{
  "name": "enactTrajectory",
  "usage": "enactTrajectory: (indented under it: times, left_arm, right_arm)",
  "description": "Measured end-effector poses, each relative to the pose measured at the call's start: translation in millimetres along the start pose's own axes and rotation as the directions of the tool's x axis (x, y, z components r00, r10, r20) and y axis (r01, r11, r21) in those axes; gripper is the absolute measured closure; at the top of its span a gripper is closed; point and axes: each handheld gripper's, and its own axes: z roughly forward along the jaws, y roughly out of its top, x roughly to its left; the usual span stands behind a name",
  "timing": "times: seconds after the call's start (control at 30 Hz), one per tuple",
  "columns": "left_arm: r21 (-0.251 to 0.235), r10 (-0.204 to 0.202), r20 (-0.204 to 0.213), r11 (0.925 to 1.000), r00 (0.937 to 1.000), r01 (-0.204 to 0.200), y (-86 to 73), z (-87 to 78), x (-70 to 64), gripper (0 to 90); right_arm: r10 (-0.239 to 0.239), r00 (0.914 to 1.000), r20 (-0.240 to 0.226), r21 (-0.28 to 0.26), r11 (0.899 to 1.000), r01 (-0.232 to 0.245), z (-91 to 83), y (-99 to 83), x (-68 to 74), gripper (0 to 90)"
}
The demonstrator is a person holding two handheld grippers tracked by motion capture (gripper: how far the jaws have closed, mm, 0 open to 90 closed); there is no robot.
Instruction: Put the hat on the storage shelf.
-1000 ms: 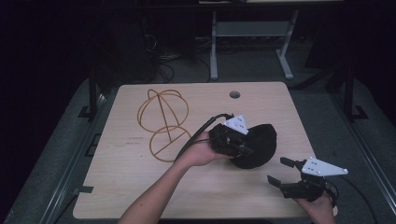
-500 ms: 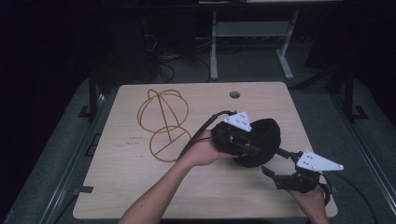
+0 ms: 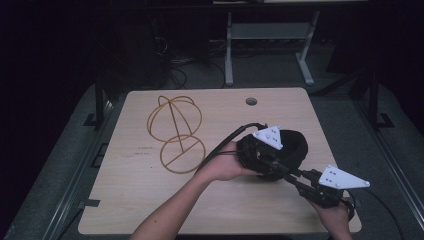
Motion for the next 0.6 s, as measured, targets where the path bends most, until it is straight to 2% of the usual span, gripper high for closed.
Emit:
enactTrajectory:
  times: [0.13,0.23,0.27,0.3,0.43,0.5,0.6]
  left_arm:
    - [0.001,-0.005,-0.009,1.0000,0.9999,0.005,-1.4,-4.0,1.0,80.9]
    - [-0.008,-0.022,-0.048,0.9997,0.9986,0.021,-5.7,-8.3,2.3,78.3]
    - [-0.008,-0.022,-0.048,0.9997,0.9986,0.021,-5.7,-8.3,2.3,76.5]
    - [0.005,-0.018,-0.088,0.9998,0.9960,0.019,-7.2,-10.2,2.3,74.2]
    - [0.048,-0.003,-0.147,0.9988,0.9891,0.011,-11.0,-12.0,2.4,63.7]
    - [0.054,0.002,-0.165,0.9985,0.9862,0.007,-13.6,-15.0,1.8,58.7]
    - [0.041,-0.014,-0.202,0.9989,0.9793,0.023,-18.5,-20.9,1.3,46.0]
  right_arm:
    - [-0.008,0.9999,-0.011,0.006,1.000,0.008,-0.7,1.7,0.7,82.1]
    - [0.010,0.9995,-0.029,0.015,1.000,-0.010,-3.6,5.1,-0.1,83.7]
    - [0.010,0.9995,-0.029,0.015,1.000,-0.010,-3.6,5.1,-0.1,83.7]
    - [0.006,0.9997,-0.026,0.023,1.000,-0.005,-5.9,8.3,-0.5,84.2]
    - [0.006,0.9994,-0.034,0.041,0.999,-0.004,-7.5,12.9,-2.2,84.9]
    - [0.007,0.9995,-0.031,0.054,0.999,-0.005,-9.0,15.0,-3.6,85.2]
    - [0.020,0.9991,-0.037,0.067,0.998,-0.018,-13.5,17.6,-8.3,85.4]
